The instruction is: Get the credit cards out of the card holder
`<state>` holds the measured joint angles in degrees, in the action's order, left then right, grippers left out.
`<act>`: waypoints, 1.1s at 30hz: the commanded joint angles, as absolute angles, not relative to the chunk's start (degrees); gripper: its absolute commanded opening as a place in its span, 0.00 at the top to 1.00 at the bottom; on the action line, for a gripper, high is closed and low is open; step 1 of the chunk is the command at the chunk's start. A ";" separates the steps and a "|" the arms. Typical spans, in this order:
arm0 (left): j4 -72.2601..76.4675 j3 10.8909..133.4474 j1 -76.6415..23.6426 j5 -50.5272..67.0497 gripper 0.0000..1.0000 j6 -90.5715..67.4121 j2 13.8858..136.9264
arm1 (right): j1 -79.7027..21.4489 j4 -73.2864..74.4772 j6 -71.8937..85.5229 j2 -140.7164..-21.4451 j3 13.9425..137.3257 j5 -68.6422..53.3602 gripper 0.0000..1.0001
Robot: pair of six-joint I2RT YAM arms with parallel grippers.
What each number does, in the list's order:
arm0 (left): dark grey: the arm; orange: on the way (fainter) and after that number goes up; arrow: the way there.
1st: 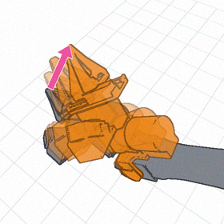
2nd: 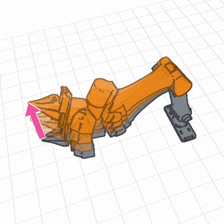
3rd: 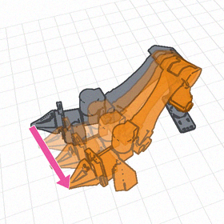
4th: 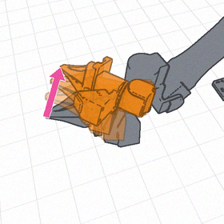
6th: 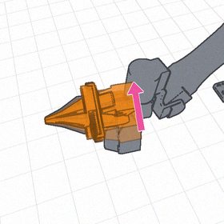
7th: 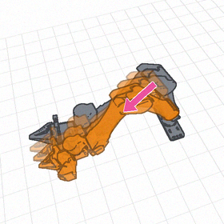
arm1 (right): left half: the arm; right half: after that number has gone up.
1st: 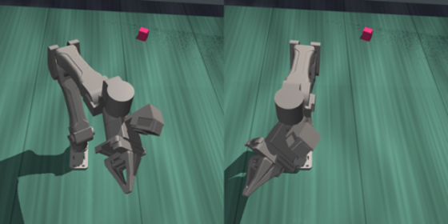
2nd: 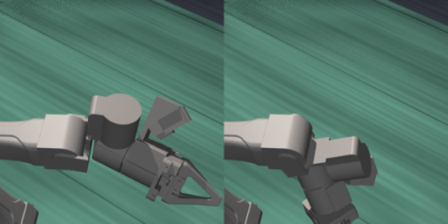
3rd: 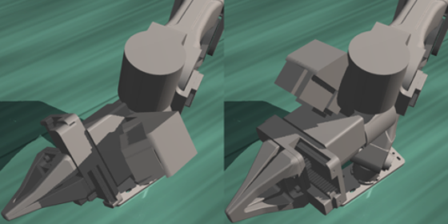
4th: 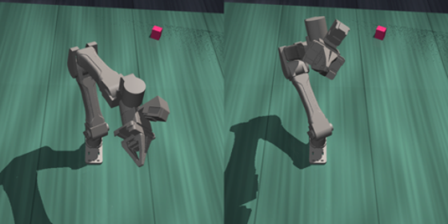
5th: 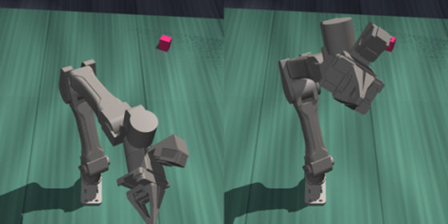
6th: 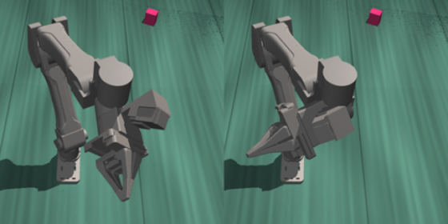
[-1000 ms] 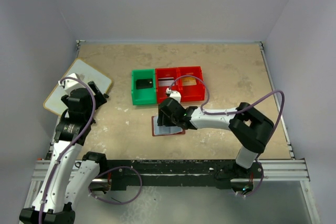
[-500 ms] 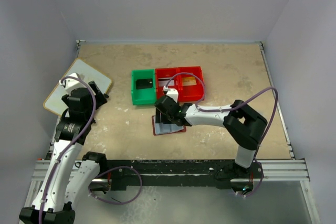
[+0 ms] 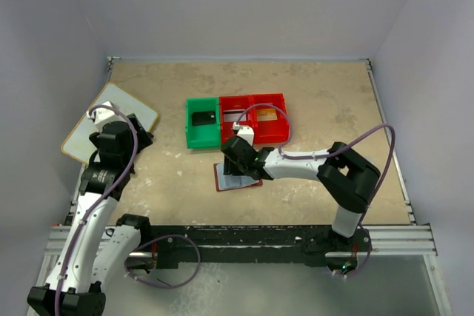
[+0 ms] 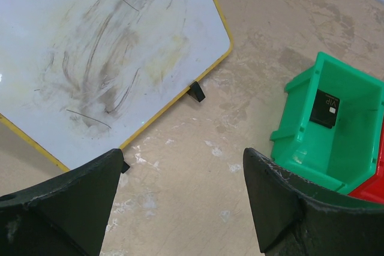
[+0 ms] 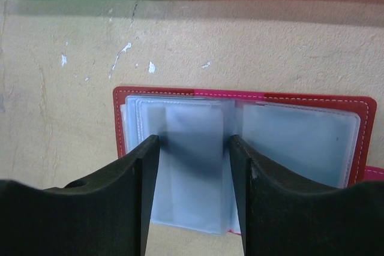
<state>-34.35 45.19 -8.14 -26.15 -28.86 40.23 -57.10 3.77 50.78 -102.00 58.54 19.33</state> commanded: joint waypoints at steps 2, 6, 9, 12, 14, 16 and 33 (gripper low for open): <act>-31.92 45.44 -7.90 -25.38 0.22 -28.02 41.34 | -57.17 -1.09 51.20 -97.26 54.31 17.95 0.47; -30.35 44.80 -7.91 -23.73 0.22 -27.62 42.52 | -57.26 -5.69 52.15 -93.89 49.06 15.97 0.48; -30.23 44.90 -7.91 -22.89 0.22 -27.36 43.89 | -57.18 -7.87 52.46 -91.72 46.33 15.45 0.48; -30.28 44.73 -7.91 -22.68 0.22 -28.35 44.41 | -57.22 -10.49 51.21 -90.21 44.32 13.92 0.48; -30.27 44.17 -7.91 -20.95 0.22 -30.83 44.14 | -57.15 -11.51 50.33 -89.09 42.85 13.20 0.48; -29.35 42.50 -7.91 -18.19 0.24 -34.48 43.24 | -57.19 -12.49 49.87 -87.22 41.35 13.03 0.48; -25.35 36.53 -7.92 -12.02 0.25 -49.03 35.52 | -57.08 -9.58 45.97 -86.43 45.09 14.54 0.40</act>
